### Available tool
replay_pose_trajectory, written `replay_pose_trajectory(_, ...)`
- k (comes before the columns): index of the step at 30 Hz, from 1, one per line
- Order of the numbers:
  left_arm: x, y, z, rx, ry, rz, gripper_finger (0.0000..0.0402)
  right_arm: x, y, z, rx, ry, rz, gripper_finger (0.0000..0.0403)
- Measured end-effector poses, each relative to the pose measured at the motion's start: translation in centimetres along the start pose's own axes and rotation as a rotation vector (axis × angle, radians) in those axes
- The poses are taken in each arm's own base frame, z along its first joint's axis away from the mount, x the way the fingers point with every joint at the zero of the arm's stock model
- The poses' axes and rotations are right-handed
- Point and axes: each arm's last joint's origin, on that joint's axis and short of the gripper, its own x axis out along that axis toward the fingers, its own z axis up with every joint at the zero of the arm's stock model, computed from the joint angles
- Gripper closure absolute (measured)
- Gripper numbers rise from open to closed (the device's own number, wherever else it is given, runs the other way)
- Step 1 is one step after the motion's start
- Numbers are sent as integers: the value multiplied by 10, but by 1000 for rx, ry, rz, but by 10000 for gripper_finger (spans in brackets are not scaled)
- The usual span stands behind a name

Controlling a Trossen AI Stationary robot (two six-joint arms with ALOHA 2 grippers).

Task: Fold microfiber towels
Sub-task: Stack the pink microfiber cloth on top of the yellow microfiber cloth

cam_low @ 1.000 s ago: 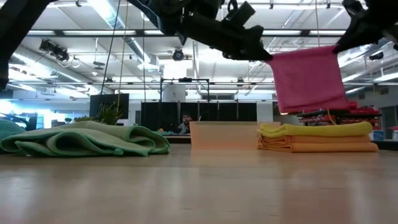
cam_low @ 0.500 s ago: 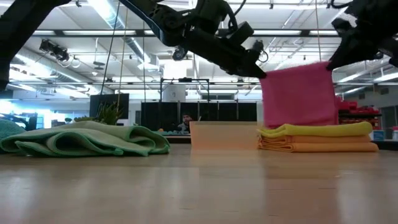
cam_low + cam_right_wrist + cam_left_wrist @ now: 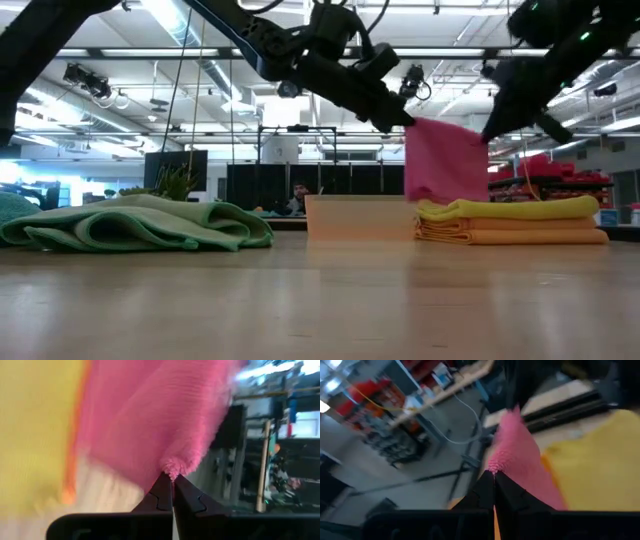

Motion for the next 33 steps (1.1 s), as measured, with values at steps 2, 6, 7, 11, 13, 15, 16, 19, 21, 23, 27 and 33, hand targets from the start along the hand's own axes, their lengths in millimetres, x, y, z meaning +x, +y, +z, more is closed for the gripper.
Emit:
replay_pose_trajectory(2,0,2,-1,39,-1,8,396,0,-7,1,-38,34,-22,402)
replay_pose_trajectory(6,-1,-7,1,92,19,-28,396,-7,-16,4,-118,42,-50,402)
replay_pose_trajectory(7,-2,-11,3,116,16,-38,396,-9,-17,5,-139,43,-57,402)
replay_pose_trajectory(11,-5,-22,8,161,9,-70,396,-10,-11,8,-203,50,-11,402)
replay_pose_trajectory(13,-6,-26,10,165,9,-82,396,-8,-4,9,-226,49,33,402)
replay_pose_trajectory(15,-6,-26,10,174,9,-81,396,-6,2,9,-249,63,58,402)
replay_pose_trajectory(16,-6,-26,10,177,8,-79,396,-7,2,10,-251,69,45,402)
replay_pose_trajectory(19,-7,-23,13,166,-12,-63,396,-15,-5,12,-231,53,-29,402)
replay_pose_trajectory(21,-8,-20,17,185,-33,-48,396,-22,-13,14,-211,34,-100,402)
replay_pose_trajectory(23,-8,-17,18,216,-47,-30,396,-27,-21,14,-189,29,-177,402)
replay_pose_trajectory(27,-5,-4,12,225,-40,-1,396,-22,-29,13,-189,47,-223,402)
replay_pose_trajectory(33,-1,17,1,279,-22,58,396,7,-38,10,-185,138,-229,402)
